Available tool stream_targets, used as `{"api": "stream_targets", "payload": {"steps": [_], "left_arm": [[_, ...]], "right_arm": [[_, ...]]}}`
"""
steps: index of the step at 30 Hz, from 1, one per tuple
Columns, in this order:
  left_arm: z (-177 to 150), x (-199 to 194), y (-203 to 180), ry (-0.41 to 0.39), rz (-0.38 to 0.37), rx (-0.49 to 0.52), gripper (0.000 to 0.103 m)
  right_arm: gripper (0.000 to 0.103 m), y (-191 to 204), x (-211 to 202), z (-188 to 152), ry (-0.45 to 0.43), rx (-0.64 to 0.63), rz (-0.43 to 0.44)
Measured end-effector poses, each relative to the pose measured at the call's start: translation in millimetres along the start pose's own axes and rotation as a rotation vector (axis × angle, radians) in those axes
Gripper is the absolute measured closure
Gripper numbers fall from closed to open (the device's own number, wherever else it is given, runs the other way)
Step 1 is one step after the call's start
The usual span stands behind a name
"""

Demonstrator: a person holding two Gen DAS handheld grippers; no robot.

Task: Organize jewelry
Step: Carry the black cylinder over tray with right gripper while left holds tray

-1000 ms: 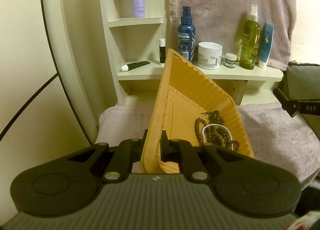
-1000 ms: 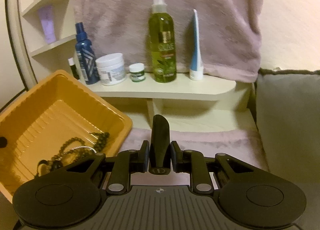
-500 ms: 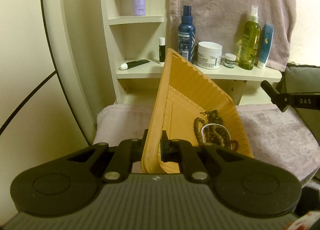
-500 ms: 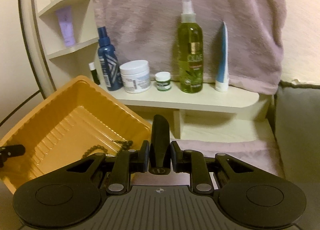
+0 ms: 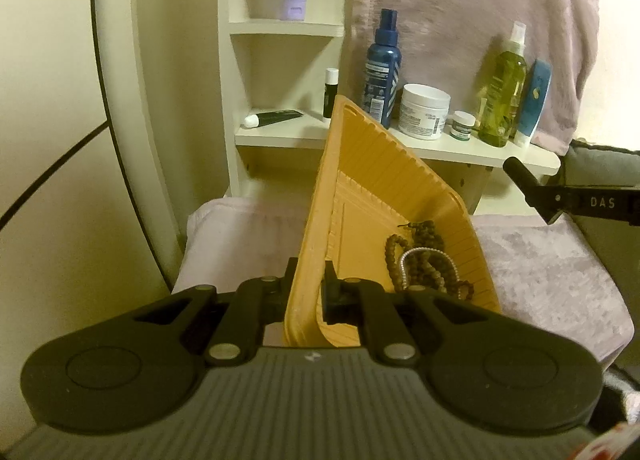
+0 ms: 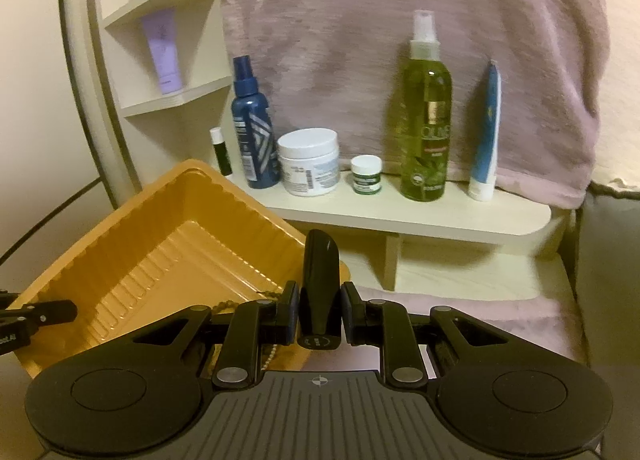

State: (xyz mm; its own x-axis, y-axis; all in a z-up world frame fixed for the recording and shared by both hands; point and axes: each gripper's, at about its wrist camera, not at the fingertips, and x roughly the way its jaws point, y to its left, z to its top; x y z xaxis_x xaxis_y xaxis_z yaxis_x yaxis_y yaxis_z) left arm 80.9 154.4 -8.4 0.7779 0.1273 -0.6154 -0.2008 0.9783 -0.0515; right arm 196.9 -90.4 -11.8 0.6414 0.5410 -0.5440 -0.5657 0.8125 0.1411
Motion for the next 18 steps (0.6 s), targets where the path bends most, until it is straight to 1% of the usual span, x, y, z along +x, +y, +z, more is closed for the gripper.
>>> {"api": "stream_targets", "payload": {"steps": [4, 11, 18], "left_arm": [[-1.5, 2.7, 7.2, 0.005, -0.019, -0.028, 0.094], [-4.3, 9.0, 26.6, 0.018, -0.077, -0.103, 0.093], [-10.1, 14.8, 40.2, 0.035, -0.103, -0.156, 0.093]], "right_arm": [[0.081, 7.1, 3.4, 2.6, 0.004, -0.014, 0.009], [0.081, 22.2, 9.1, 3.9, 0.017, -0.043, 0.026], [0.081, 36.7, 17.7, 5.3, 0.032, -0.071, 0.044]]}}
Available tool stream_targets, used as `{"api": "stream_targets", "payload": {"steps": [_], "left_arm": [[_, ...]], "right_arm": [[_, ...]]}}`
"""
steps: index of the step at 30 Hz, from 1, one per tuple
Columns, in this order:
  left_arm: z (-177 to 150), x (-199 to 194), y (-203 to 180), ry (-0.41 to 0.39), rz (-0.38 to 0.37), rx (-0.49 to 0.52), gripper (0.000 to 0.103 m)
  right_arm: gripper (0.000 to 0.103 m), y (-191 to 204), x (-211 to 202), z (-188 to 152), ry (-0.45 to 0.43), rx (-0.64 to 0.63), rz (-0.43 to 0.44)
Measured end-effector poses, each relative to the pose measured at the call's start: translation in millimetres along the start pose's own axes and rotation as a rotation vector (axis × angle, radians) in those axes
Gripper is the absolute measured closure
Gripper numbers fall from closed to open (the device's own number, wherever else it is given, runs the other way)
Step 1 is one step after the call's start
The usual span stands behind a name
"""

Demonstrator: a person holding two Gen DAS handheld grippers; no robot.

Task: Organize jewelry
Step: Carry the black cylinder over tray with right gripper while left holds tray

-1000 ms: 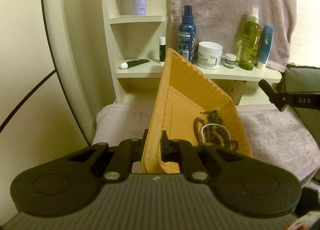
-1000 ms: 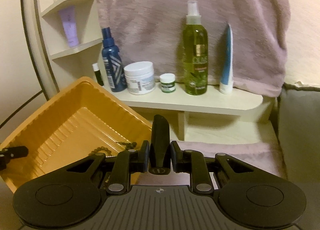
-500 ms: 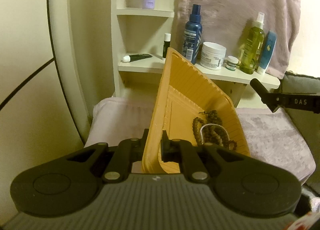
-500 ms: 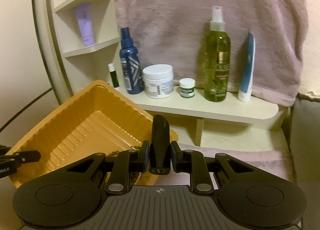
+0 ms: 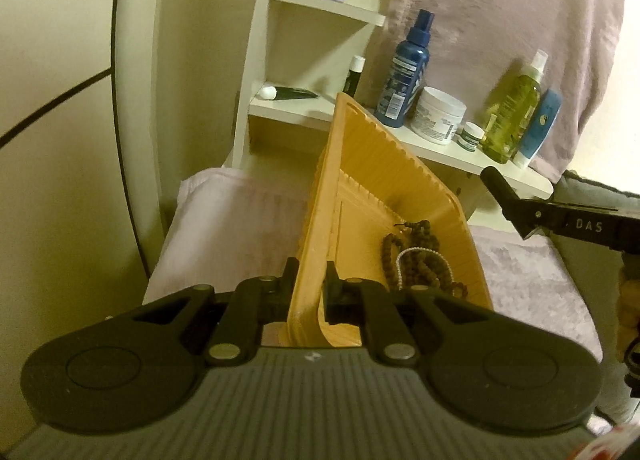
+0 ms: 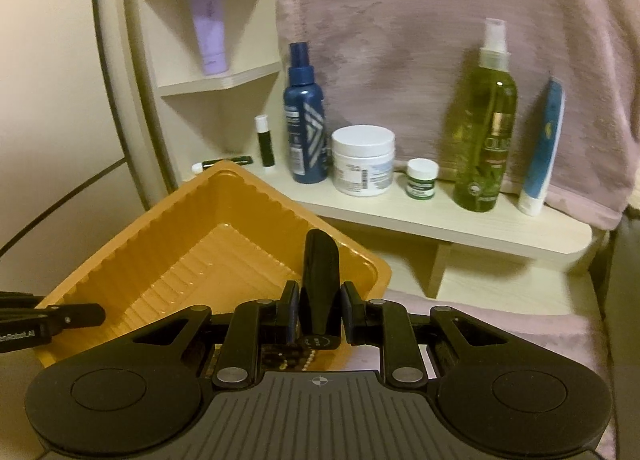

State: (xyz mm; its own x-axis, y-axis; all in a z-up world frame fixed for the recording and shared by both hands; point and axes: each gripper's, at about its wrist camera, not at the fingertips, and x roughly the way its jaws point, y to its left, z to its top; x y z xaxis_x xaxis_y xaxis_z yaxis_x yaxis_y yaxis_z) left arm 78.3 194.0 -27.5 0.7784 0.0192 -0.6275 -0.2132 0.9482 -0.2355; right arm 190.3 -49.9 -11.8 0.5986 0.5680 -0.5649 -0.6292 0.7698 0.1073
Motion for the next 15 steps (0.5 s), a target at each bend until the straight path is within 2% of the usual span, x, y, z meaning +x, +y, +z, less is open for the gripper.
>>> {"api": "stream_targets", "payload": {"steps": [15], "left_arm": [[-16.9, 10.1, 34.5, 0.039, -0.034, -0.158, 0.093]], "right_arm": [[0.081, 29.3, 23.0, -1.3, 0.053, -0.047, 0.051]]}}
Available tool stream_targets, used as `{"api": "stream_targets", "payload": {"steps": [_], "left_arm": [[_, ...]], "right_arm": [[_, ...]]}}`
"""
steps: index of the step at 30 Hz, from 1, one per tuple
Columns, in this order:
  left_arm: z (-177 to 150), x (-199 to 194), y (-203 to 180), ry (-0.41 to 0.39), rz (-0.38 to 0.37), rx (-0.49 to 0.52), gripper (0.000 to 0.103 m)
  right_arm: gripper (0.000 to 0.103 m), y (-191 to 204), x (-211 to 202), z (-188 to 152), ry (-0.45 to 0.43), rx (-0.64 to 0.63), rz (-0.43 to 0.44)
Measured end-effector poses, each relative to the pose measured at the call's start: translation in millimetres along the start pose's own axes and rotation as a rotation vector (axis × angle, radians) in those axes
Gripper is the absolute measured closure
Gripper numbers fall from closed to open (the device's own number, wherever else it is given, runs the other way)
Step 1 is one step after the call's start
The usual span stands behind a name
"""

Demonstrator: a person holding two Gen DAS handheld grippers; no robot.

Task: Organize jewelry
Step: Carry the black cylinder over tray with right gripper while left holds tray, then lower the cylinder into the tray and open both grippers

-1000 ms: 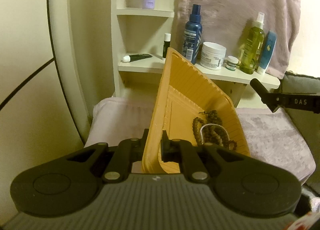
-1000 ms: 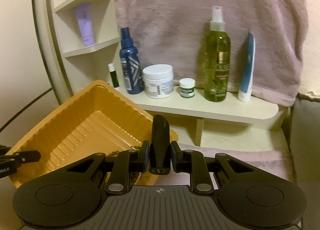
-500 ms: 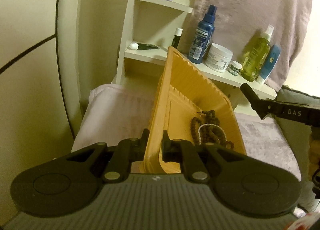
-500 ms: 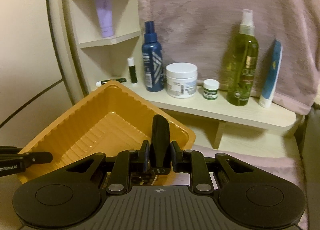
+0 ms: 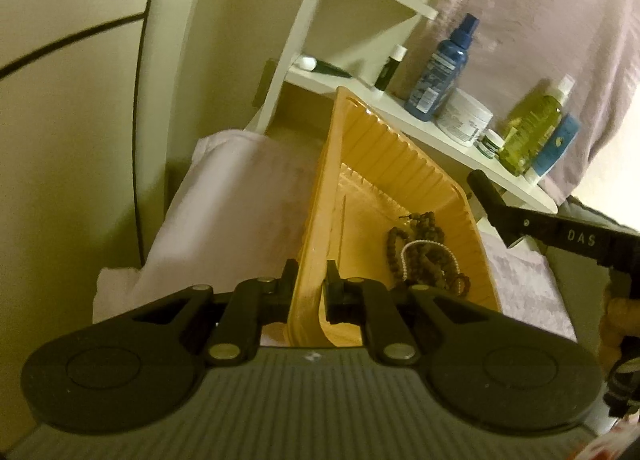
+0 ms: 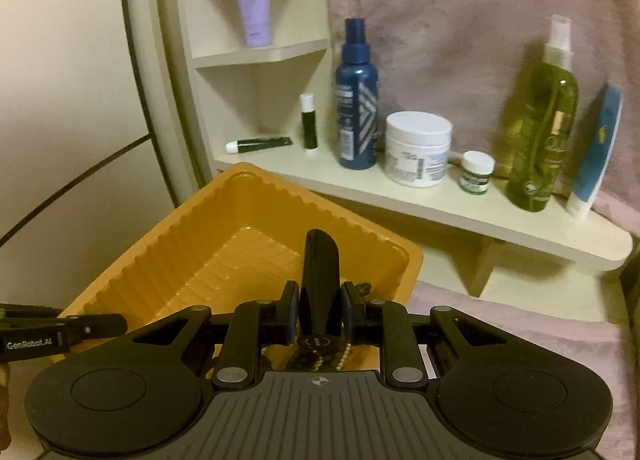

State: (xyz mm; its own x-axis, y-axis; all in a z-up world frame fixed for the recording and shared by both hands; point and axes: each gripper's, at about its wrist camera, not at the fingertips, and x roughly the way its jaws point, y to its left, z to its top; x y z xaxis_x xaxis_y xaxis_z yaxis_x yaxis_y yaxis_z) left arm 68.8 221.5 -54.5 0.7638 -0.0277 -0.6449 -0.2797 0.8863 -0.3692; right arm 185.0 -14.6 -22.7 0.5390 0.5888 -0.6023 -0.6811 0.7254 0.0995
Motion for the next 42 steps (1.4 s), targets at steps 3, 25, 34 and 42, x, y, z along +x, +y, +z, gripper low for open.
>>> {"api": "stream_targets", "payload": {"steps": [3, 25, 34, 42], "left_arm": [[-1.7, 2.7, 7.1, 0.009, -0.006, -0.032, 0.092], [8.5, -16.2, 27.9, -0.006, 0.062, -0.018, 0.067], [13.8, -33.5, 14.0, -0.050, 0.180, 0.171, 0.035], [14.6, -38.1, -4.2, -0.075, 0.207, 0.325, 0.014]], "right_arm": [[0.081, 4.1, 4.3, -0.9, 0.009, -0.005, 0.007], [0.081, 27.5, 23.8, -3.9, 0.068, -0.020, 0.059], [0.081, 40.7, 40.4, -2.5, 0.123, 0.042, 0.105], [0.081, 40.4, 51.3, -5.5, 0.156, 0.124, 0.113]]}}
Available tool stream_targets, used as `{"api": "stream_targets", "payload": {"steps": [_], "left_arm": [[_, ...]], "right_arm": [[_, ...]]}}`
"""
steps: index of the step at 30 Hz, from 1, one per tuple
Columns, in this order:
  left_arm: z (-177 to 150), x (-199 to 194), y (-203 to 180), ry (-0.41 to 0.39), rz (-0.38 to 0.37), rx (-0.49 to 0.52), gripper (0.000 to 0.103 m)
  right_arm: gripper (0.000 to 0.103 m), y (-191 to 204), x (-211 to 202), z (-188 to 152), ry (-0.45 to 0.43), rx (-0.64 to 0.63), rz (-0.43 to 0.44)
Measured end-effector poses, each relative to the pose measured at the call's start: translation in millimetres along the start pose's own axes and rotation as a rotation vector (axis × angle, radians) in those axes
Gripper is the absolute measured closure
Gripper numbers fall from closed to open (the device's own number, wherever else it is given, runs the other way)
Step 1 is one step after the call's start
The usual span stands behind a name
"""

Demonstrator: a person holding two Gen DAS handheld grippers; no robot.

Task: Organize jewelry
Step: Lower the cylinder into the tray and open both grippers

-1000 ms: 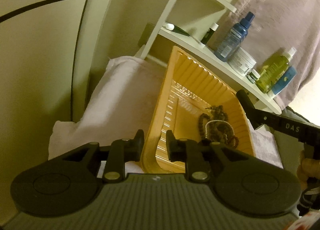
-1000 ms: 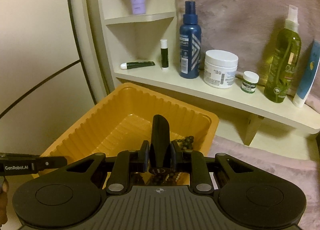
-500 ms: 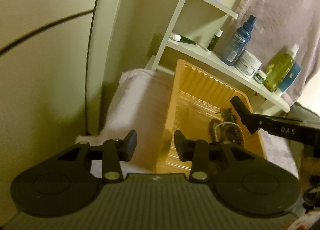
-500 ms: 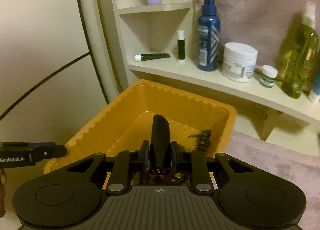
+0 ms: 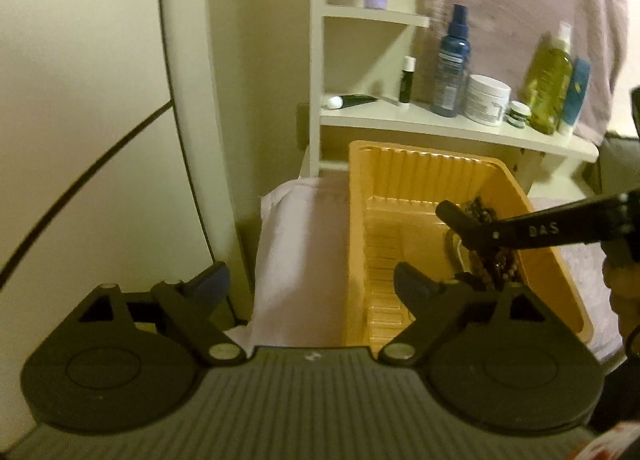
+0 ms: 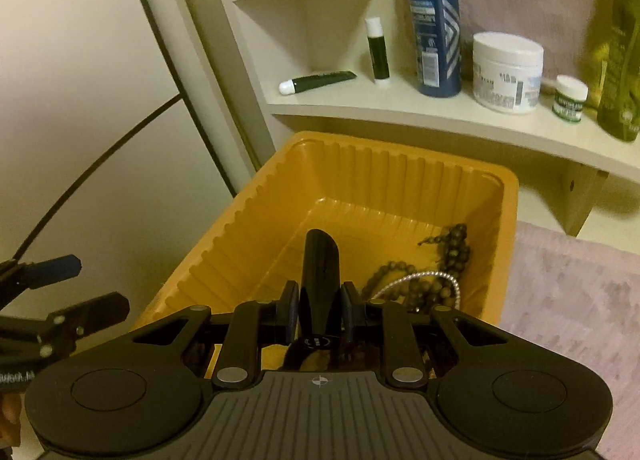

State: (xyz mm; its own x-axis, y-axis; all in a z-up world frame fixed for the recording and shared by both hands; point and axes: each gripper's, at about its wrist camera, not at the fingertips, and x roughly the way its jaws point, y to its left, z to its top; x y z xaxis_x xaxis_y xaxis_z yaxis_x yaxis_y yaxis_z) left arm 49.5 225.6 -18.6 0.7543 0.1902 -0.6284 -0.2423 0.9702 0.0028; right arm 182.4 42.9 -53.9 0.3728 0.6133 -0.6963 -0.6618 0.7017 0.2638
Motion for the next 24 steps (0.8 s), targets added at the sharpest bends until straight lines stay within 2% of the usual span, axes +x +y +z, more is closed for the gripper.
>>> {"api": "stream_targets", "payload": {"steps": [5, 12, 13, 14, 16, 24], "left_arm": [[-0.2, -3.4, -4.7, -0.004, 0.009, 0.056, 0.014], [-2.2, -5.5, -1.9, -0.004, 0.010, 0.054, 0.014], [-2.5, -5.9, -1.7, -0.008, 0.005, 0.052, 0.014], [-2.8, -5.9, -1.8, -0.012, -0.001, 0.052, 0.014], [-3.0, -6.5, -2.5, -0.022, -0.012, 0.056, 0.013], [-2.3, -4.4, -8.7, -0.011, -0.039, 0.050, 0.013]], "right_arm": [[0.080, -1.5, 3.5, 0.4, 0.004, 0.044, 0.007], [0.080, -3.3, 6.7, 2.7, -0.010, 0.098, 0.038], [0.074, -4.4, 6.9, 3.3, -0.012, 0.112, 0.051], [0.046, -6.1, 6.2, 3.8, -0.018, 0.129, 0.055], [0.018, -8.3, -0.1, 3.9, -0.057, 0.155, 0.044], [0.018, -19.2, -16.8, 5.5, -0.078, 0.165, -0.014]]}}
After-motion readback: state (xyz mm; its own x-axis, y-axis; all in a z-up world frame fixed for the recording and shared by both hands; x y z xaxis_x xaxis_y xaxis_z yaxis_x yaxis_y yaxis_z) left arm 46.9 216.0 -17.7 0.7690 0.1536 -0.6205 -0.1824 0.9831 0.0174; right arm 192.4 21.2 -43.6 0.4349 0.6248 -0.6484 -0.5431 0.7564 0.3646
